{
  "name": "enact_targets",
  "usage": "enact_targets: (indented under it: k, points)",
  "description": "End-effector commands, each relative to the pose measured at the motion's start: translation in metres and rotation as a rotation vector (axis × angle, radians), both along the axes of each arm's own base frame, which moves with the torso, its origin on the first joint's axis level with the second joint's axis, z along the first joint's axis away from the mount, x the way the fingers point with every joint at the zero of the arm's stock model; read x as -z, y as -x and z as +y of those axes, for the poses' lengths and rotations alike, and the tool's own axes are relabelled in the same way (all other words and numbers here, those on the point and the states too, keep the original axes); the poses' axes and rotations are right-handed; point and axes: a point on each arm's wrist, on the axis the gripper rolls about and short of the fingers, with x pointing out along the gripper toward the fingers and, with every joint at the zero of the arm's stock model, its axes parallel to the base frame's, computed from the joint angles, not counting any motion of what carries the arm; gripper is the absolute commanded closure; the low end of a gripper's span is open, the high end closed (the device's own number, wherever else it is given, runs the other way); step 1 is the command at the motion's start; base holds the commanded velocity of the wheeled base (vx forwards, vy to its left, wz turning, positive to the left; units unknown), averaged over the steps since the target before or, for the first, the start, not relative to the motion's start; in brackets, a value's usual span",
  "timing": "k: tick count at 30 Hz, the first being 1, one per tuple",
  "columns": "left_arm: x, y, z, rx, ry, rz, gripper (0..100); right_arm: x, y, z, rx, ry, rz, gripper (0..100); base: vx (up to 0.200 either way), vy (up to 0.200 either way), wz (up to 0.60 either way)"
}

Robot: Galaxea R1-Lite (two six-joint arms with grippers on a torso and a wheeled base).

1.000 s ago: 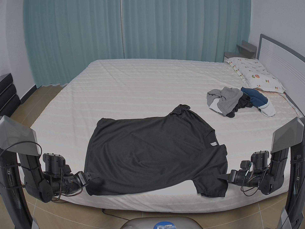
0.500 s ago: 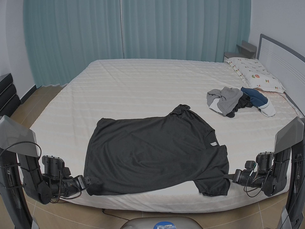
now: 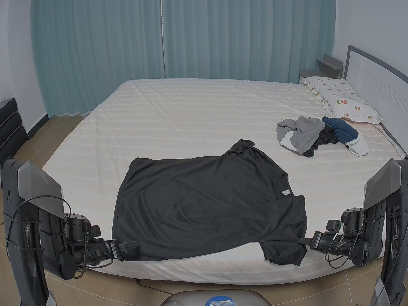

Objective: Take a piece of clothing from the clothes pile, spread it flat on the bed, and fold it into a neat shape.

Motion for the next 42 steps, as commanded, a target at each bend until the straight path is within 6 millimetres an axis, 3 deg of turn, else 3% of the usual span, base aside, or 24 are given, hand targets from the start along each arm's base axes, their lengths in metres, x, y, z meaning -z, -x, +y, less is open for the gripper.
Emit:
enact_targets:
  k: [1, 31, 32, 42]
  points:
    - [0.024, 0.011, 0.0, 0.037, -0.039, 0.061, 0, 0.0, 0.0, 0.0, -0.001, -0.001, -0.005, 100, 0.0, 0.0, 0.0]
    - [0.03, 0.005, -0.001, 0.072, -0.05, 0.039, 0, -0.001, -0.001, 0.0, 0.016, -0.022, 0.001, 100, 0.0, 0.0, 0.0]
    - [0.03, 0.005, -0.001, 0.07, -0.05, 0.039, 100, -0.001, -0.001, 0.0, 0.016, -0.022, 0.001, 100, 0.0, 0.0, 0.0]
    - [0.028, 0.01, 0.004, 0.05, -0.053, 0.057, 100, -0.001, -0.002, 0.0, 0.016, -0.023, 0.0, 100, 0.0, 0.0, 0.0]
